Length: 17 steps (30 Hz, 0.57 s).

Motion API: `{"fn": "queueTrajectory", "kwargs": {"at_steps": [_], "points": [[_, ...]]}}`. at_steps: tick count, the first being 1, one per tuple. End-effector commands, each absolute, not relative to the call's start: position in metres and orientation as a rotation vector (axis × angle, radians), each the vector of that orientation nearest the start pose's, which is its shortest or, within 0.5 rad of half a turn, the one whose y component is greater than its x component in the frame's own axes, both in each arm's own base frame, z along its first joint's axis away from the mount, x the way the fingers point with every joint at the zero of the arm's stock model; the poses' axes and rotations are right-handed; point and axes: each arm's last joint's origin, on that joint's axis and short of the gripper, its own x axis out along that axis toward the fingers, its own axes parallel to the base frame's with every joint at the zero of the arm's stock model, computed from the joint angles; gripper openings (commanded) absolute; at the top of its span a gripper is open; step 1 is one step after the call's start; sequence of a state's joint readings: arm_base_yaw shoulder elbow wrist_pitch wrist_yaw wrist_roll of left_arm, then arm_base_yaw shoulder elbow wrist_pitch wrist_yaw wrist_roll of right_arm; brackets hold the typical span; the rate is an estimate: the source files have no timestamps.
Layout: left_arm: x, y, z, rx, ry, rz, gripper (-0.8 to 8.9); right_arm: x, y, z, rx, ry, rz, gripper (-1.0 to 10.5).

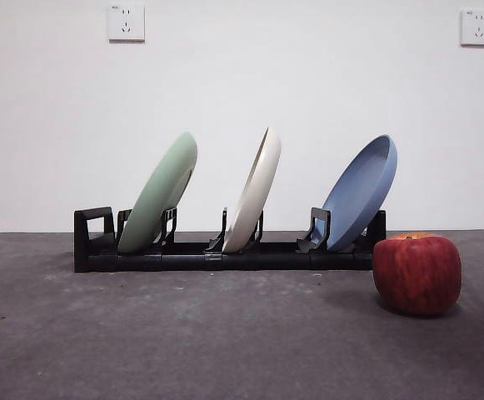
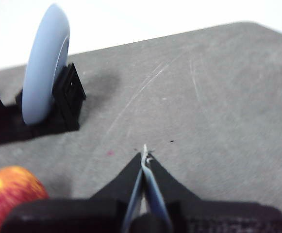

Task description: Take the green plate from the plate rack,put the plate on the table,take the apple from the table,put the apple in the plate

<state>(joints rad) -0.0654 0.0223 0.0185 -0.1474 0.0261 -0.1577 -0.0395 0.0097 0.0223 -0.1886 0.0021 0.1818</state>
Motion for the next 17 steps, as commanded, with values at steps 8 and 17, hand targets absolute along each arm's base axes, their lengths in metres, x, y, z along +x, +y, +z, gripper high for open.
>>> {"fn": "queueTrajectory", "kwargs": {"at_steps": [8, 17], "points": [[0.088, -0.011, 0.206, -0.38, 0.026, -0.247, -0.06, 0.087, -0.002, 0.205, 0.382, 0.03, 0.012, -0.1], [0.084, -0.011, 0.283, -0.376, -0.054, -0.274, -0.06, 0.088, 0.0, 0.303, 0.279, 0.086, 0.065, -0.1]]}}
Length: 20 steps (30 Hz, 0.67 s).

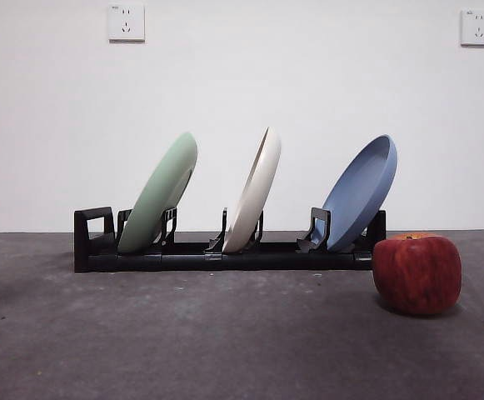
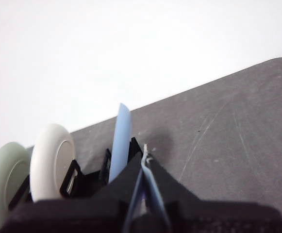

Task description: Take the green plate from the plate rack,put the plate on the table,take the apple from the table,put the apple in the plate

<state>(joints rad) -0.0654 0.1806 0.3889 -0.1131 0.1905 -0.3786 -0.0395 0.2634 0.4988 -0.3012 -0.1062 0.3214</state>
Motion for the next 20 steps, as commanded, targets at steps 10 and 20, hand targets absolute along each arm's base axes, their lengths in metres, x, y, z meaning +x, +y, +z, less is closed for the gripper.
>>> {"fn": "queueTrajectory", "kwargs": {"at_steps": [10, 20], "points": [[0.122, -0.021, 0.356, -0.372, 0.095, -0.528, -0.05, 0.13, 0.007, 0.399, 0.241, 0.329, 0.341, -0.1], [0.186, -0.038, 0.388, -0.242, 0.534, -0.647, -0.06, 0.186, 0.035, 0.439, 0.155, 0.582, 0.489, -0.1]]}}
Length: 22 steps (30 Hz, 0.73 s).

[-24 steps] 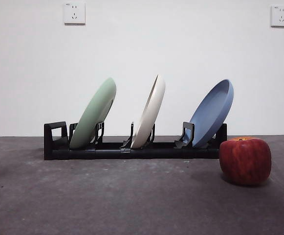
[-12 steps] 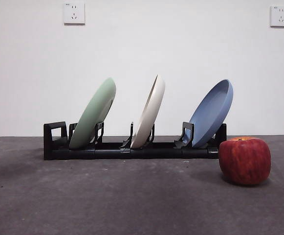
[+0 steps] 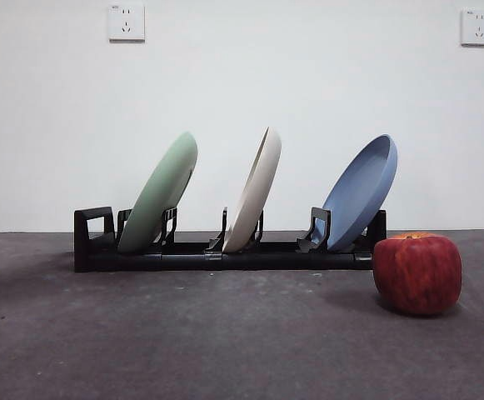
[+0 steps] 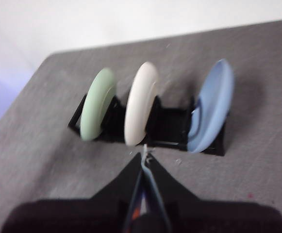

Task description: Take the green plate from the plate rack,put the plate on the table,take the apple from the table,put the apple in the plate

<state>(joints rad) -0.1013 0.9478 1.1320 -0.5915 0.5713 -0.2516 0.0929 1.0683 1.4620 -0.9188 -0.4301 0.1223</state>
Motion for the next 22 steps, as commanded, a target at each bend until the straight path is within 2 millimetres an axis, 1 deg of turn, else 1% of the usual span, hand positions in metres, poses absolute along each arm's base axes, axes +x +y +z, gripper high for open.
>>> {"fn": "queueTrajectory", "kwargs": {"at_steps": [1, 3, 6, 9, 11, 12, 13, 14, 15, 16, 17, 19, 22], "points": [[0.192, -0.041, 0.389, -0.226, 0.565, -0.656, -0.06, 0.192, 0.039, 0.439, 0.137, 0.602, 0.487, -0.1], [0.203, -0.048, 0.39, -0.191, 0.632, -0.653, -0.06, 0.205, 0.05, 0.438, 0.107, 0.657, 0.481, -0.1], [0.217, -0.058, 0.389, -0.122, 0.7, -0.588, -0.06, 0.222, 0.067, 0.432, 0.063, 0.738, 0.481, -0.1], [0.227, -0.071, 0.386, -0.065, 0.735, -0.544, -0.05, 0.236, 0.078, 0.424, 0.016, 0.806, 0.481, 0.0], [0.231, -0.082, 0.382, -0.04, 0.747, -0.556, 0.0, 0.246, 0.085, 0.416, 0.008, 0.853, 0.488, 0.2], [0.233, -0.085, 0.381, -0.033, 0.746, -0.564, 0.04, 0.249, 0.086, 0.413, 0.01, 0.864, 0.487, 0.7], [0.234, -0.089, 0.381, -0.028, 0.738, -0.573, 0.55, 0.252, 0.087, 0.411, 0.01, 0.875, 0.485, 1.8], [0.235, -0.092, 0.382, -0.027, 0.726, -0.583, 1.46, 0.253, 0.088, 0.41, 0.01, 0.878, 0.485, 2.7], [0.236, -0.095, 0.383, -0.026, 0.708, -0.593, 2.62, 0.254, 0.088, 0.409, 0.009, 0.879, 0.483, 3.9], [0.237, -0.097, 0.383, -0.026, 0.69, -0.601, 3.06, 0.254, 0.088, 0.409, 0.008, 0.879, 0.481, 4.6], [0.239, -0.099, 0.385, -0.036, 0.673, -0.604, 3.07, 0.254, 0.088, 0.409, 0.008, 0.878, 0.482, 4.8], [0.245, -0.104, 0.388, -0.047, 0.649, -0.611, 3.07, 0.254, 0.088, 0.41, 0.008, 0.875, 0.482, 4.7], [0.268, -0.114, 0.395, -0.04, 0.653, -0.614, 3.06, 0.253, 0.088, 0.41, 0.009, 0.874, 0.482, 4.7]]}}
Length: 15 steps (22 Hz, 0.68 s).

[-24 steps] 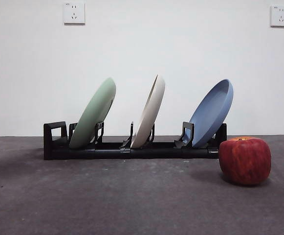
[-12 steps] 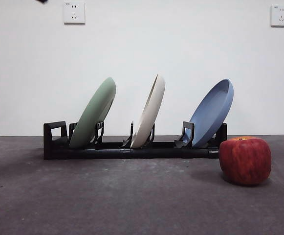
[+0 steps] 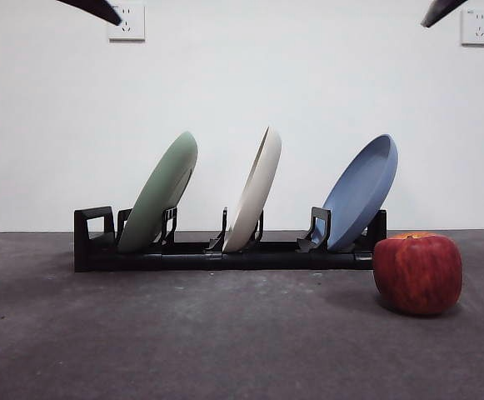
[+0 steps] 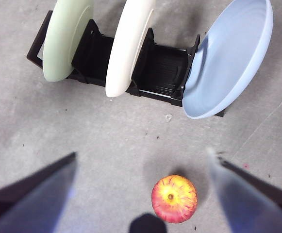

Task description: Take the green plate from the plate rack,put the plate on the table,take the apple from the table,put the apple in the plate

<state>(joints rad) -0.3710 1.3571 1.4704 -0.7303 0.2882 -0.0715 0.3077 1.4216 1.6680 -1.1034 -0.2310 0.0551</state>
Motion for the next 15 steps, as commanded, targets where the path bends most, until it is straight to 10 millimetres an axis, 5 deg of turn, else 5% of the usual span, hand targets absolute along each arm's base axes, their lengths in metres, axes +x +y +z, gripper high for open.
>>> {"fn": "queueTrajectory", "kwargs": {"at_steps": [1, 7, 15], "points": [[0.279, -0.118, 0.397, -0.035, 0.663, -0.599, 3.06, 0.253, 0.088, 0.41, 0.009, 0.874, 0.482, 4.7], [0.344, -0.141, 0.397, 0.031, 0.788, -0.512, 3.06, 0.253, 0.088, 0.41, 0.009, 0.875, 0.482, 4.7], [0.398, -0.159, 0.346, 0.09, 0.911, -0.401, 3.06, 0.253, 0.088, 0.41, 0.009, 0.875, 0.482, 4.7]]}}
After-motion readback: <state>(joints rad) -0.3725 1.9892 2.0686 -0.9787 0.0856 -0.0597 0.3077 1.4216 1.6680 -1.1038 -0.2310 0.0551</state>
